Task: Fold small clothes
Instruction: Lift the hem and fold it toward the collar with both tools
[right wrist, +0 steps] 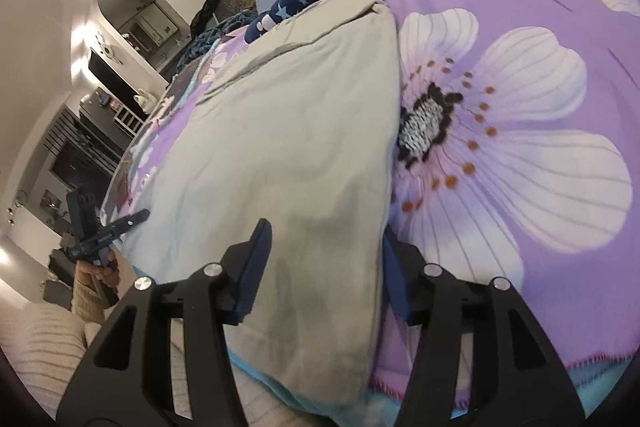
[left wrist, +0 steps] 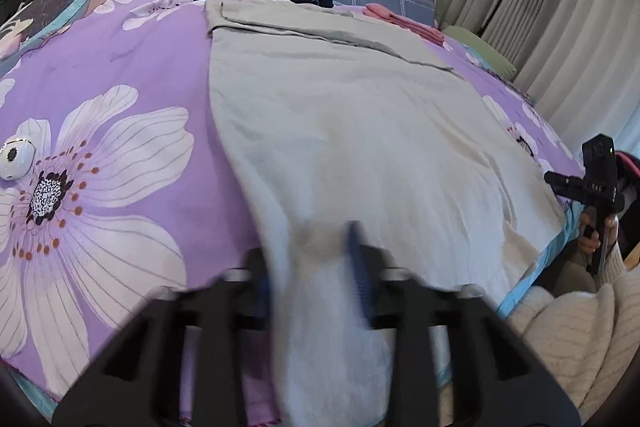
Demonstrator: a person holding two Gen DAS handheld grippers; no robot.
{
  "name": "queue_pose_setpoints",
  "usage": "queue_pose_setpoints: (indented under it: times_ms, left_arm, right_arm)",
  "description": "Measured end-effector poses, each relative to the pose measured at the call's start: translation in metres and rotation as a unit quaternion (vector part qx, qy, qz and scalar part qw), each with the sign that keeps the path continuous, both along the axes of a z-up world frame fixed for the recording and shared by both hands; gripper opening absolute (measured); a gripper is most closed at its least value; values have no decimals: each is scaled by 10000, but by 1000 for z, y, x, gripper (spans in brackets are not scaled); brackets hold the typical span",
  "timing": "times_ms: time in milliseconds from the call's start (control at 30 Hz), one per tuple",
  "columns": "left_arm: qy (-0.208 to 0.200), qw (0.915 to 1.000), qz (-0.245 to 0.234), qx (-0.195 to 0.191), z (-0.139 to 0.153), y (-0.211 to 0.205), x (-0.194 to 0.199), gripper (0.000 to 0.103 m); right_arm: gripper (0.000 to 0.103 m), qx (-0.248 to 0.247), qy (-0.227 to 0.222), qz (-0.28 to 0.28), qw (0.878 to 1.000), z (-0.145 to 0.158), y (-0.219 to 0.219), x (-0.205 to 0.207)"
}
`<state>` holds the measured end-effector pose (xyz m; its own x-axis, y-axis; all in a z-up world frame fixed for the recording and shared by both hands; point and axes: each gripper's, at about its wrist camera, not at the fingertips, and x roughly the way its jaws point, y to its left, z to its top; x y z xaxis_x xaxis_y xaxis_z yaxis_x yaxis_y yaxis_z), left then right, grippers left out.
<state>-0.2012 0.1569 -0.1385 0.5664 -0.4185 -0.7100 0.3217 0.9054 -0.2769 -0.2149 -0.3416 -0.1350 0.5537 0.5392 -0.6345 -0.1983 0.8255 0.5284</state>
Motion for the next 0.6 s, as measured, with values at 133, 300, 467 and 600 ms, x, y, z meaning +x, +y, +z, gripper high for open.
queue_pose_setpoints:
  times_ms: [133, 300, 467, 600]
  left_arm:
    - [-261, 9989, 204, -327, 24, 8, -3, 2]
    - [-1200, 9910, 253, -530, 92, 9, 1, 1]
    - [-1982, 9777, 155, -679, 148, 6, -24, 1]
    - [-2303, 9702, 109, -751, 162, 7, -70, 2]
  right_arm:
    - [4, 499, 131, -34, 9987, 0, -9, -2]
    - [4, 1257, -534, -233, 9904, 48, -31, 13]
    - [3, 1383, -1500, -168, 9788, 118, -33, -9]
    - [3, 1013, -2317, -224, 9672, 154, -33, -73]
